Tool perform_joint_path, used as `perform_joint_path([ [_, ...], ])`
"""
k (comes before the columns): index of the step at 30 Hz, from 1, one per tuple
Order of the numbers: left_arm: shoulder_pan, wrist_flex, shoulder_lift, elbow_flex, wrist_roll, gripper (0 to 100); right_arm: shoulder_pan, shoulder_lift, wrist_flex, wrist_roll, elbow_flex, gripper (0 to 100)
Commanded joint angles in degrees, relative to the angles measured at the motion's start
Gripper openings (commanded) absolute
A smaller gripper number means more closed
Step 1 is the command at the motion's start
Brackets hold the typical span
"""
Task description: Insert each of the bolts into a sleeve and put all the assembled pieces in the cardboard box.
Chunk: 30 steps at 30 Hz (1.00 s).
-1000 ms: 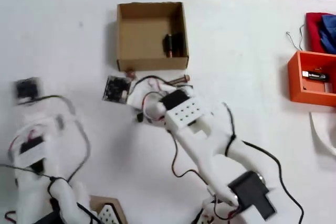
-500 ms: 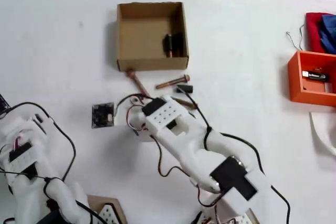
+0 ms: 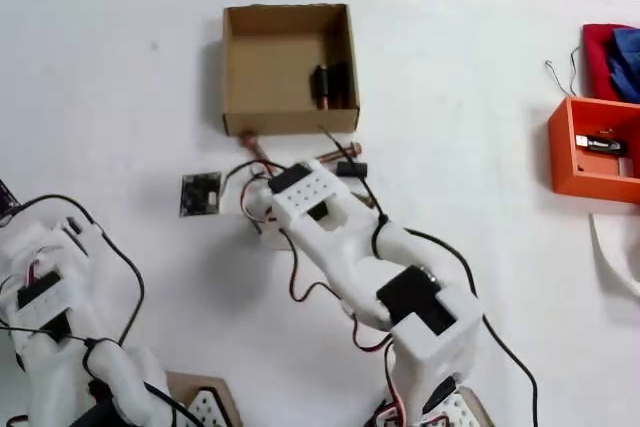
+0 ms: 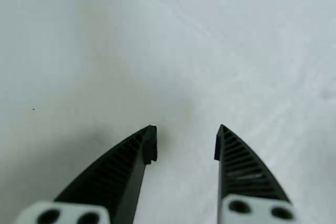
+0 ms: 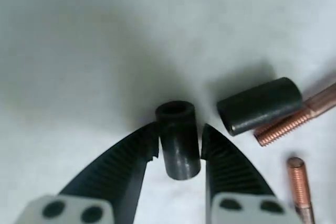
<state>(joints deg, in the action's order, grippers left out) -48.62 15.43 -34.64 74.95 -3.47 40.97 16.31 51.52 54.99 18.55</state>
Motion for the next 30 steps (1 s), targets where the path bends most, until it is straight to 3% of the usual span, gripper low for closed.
perform_joint_path([
  [1,0.1,-0.9,-0.1,-1.1,-0.5,20,-0.4,0.5,0.5,0.6,-1.6,11.6],
  [4,0.1,-0.9,-0.1,-1.1,-0.5,20,-0.3,0.6,3.2,0.2,-1.8,2.4],
  [7,0.1,-0.9,-0.1,-1.1,-0.5,20,-0.6,0.1,6.4,-0.5,-1.9,2.1],
  [16,1.1,-0.6,-0.1,-1.1,-0.5,20,-5.8,-16.9,6.0,-27.1,7.5,2.2],
  [23,2.9,-0.8,-0.1,-0.7,2.6,20,-5.9,-44.9,-14.9,-28.7,38.6,2.2],
  [30,3.8,-0.9,-0.1,-0.5,2.7,20,-5.9,-40.6,-10.4,-32.6,37.2,2.2],
])
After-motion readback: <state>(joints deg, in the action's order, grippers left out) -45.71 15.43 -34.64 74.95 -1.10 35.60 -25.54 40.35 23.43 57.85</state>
